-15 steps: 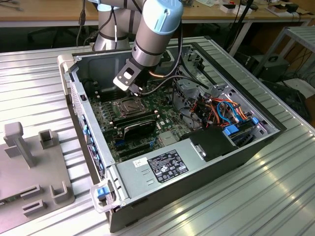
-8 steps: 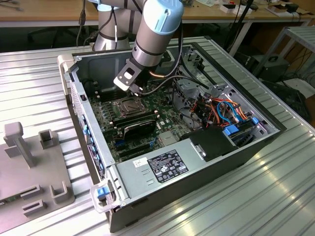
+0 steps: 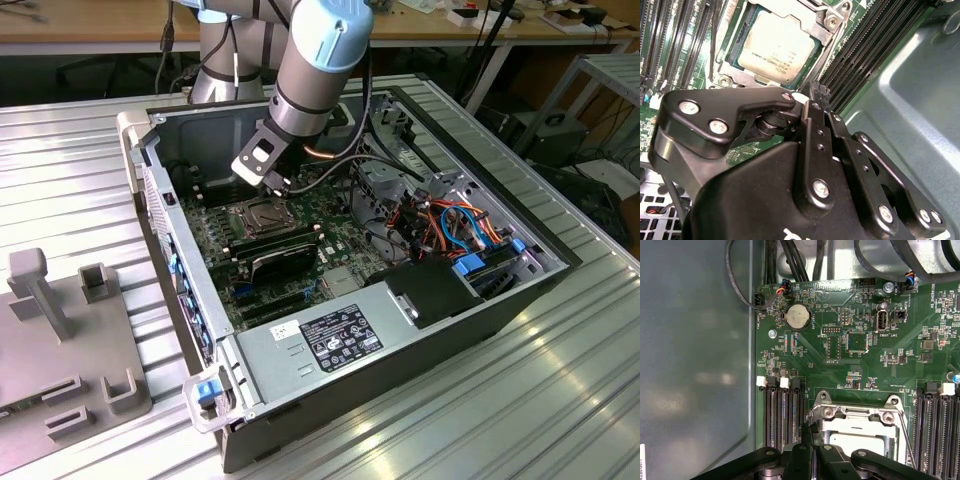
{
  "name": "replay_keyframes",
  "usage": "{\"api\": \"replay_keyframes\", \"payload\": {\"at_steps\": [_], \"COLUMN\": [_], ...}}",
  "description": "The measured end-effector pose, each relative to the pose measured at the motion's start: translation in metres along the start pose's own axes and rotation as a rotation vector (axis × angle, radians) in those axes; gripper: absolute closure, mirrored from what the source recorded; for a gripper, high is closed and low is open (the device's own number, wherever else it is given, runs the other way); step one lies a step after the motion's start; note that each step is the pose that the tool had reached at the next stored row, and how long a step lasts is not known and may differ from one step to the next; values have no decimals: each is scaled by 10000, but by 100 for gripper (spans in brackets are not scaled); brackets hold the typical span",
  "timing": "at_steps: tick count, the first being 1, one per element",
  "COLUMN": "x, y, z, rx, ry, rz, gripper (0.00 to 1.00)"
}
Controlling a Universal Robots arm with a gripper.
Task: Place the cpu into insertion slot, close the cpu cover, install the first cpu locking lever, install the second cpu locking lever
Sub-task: 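Install the first cpu locking lever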
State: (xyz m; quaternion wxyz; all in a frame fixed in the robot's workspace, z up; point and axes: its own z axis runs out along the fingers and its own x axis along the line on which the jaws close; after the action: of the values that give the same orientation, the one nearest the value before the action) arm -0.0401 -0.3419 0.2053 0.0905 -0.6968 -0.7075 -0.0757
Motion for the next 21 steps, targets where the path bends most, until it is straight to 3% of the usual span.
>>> {"api": "replay_keyframes", "payload": {"at_steps": [21], "x": [-25], "y": [10], "z": [77], "rx": [2], "ry": [-6], "rz": [4], "gripper": [89]}}
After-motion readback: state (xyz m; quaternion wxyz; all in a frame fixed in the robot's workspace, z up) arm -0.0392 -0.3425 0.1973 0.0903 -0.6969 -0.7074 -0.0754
